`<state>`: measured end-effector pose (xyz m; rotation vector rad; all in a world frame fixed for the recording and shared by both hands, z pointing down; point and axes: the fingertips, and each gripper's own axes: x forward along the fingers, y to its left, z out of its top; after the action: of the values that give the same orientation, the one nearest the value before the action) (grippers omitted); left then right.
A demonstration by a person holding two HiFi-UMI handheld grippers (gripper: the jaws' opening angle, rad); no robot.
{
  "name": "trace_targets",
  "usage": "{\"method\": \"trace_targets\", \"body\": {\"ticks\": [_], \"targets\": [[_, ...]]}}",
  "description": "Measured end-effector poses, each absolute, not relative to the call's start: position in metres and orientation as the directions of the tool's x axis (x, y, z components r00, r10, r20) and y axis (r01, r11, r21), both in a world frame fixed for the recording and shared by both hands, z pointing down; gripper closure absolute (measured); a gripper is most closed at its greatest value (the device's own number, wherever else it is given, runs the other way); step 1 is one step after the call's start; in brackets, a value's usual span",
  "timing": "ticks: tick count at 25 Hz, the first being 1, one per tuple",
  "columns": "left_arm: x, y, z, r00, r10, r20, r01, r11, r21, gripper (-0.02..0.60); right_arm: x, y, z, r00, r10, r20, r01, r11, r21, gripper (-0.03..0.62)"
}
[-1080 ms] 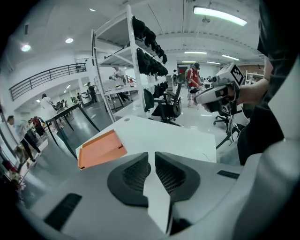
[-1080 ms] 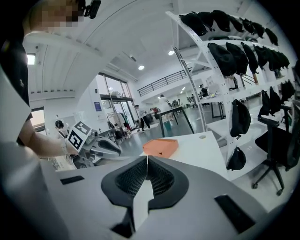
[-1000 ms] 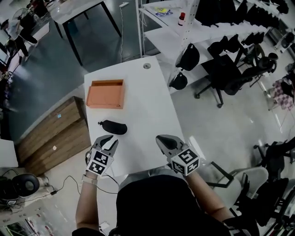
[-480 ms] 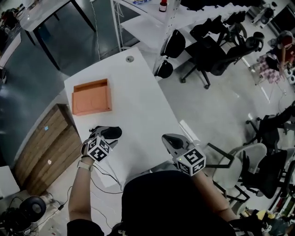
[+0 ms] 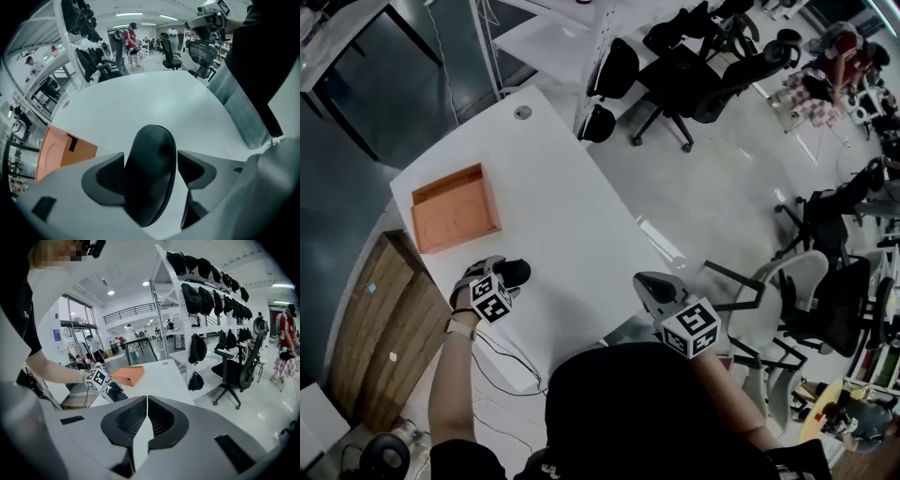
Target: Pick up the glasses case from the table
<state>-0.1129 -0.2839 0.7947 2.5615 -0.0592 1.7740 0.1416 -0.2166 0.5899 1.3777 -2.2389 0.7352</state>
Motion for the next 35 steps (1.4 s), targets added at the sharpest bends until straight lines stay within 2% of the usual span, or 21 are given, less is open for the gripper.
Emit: {"method": "trace_targets", "body": {"ticks": [9,20,26,35], "targets": [[-0.108,-0.284,0.807,0.354,0.065,0.933,0.018,-0.998,0.063,0.218,0.147,-0.211,0.591,-0.375,-0.708,0.598,-0.926,0.308,-0.217,0.566],[-0.117,-0.286,0.831,0.258,0.016,0.966,0.040,-0.999,0.005,0.207,0.150,-0.194,0.583,-0.340,-0.735,0.587,-0.940,0.279,-0.195,0.566],[-0.117,-0.290,0.819,0.263,-0.070,0.962,-0.108,-0.993,-0.043,0.207,0.153,-0.190,0.583,-0.368,-0.733,0.572,-0.930,0.307,-0.205,0.566],[-0.108,-0.284,0.731,0.372,-0.263,0.890,-0.343,-0.930,-0.132,0.209,0.131,-0.211,0.571,-0.508,-0.688,0.519,-0.858,0.459,-0.231,0.566]]}}
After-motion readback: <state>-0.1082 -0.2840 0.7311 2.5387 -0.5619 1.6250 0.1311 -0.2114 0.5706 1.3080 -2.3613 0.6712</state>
